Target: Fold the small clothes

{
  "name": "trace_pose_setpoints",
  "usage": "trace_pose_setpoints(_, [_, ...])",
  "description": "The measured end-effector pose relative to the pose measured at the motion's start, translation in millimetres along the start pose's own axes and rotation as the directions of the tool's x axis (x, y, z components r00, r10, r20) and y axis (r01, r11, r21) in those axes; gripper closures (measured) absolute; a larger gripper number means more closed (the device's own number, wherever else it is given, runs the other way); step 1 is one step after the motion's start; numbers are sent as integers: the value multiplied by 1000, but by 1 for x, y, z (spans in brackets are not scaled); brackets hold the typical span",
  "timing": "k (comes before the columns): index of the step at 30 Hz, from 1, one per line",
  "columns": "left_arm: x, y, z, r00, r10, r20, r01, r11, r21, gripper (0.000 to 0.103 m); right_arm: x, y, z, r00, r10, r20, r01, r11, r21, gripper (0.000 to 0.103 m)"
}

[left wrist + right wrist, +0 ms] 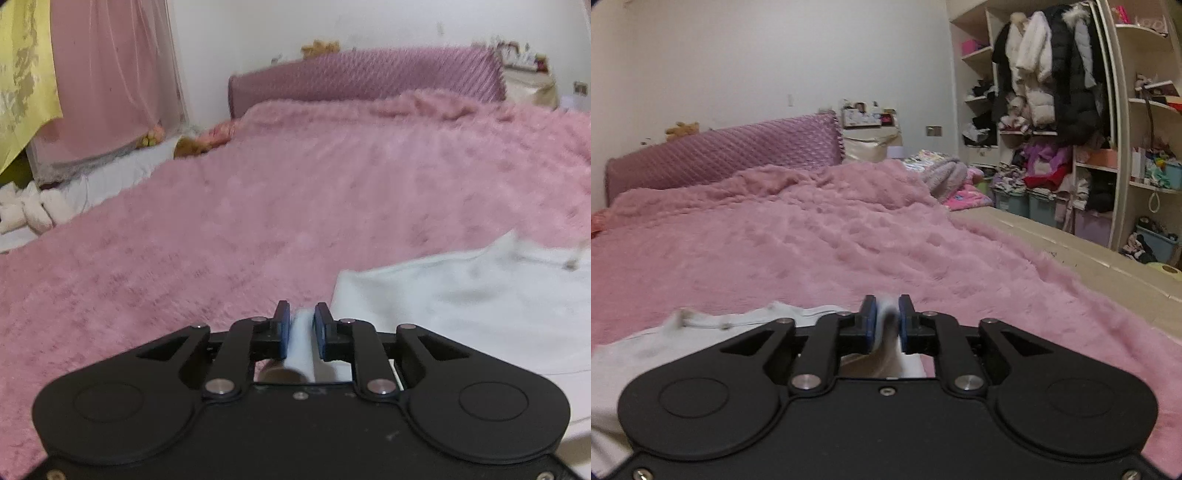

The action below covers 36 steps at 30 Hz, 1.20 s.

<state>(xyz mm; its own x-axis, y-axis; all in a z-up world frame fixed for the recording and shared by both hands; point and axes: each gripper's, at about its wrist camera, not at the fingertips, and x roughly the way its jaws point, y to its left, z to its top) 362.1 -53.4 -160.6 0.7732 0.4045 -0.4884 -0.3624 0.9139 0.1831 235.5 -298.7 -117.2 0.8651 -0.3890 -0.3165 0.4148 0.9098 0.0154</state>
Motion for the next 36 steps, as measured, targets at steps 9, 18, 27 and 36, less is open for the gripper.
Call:
trace_pose_setpoints(9, [-10,46,5,998,-66,-3,67,997,40,48,25,-12,-6,995,65,-80,-73,992,-102,86])
trace_pose_setpoints(18, [-68,113,-16,996,-78,-48,80,996,49,49,-16,-67,-5,975,78,-207,-95,993,-70,81])
trace_pose_setpoints(27, [-89,107,-64,958,-187,-216,210,974,86,47,-82,-73,-5,967,93,-238,-138,974,-179,63])
trace_pose_setpoints(36, [-72,77,-87,947,-216,-238,253,958,138,48,-64,-64,-51,924,120,-363,-203,959,-198,43])
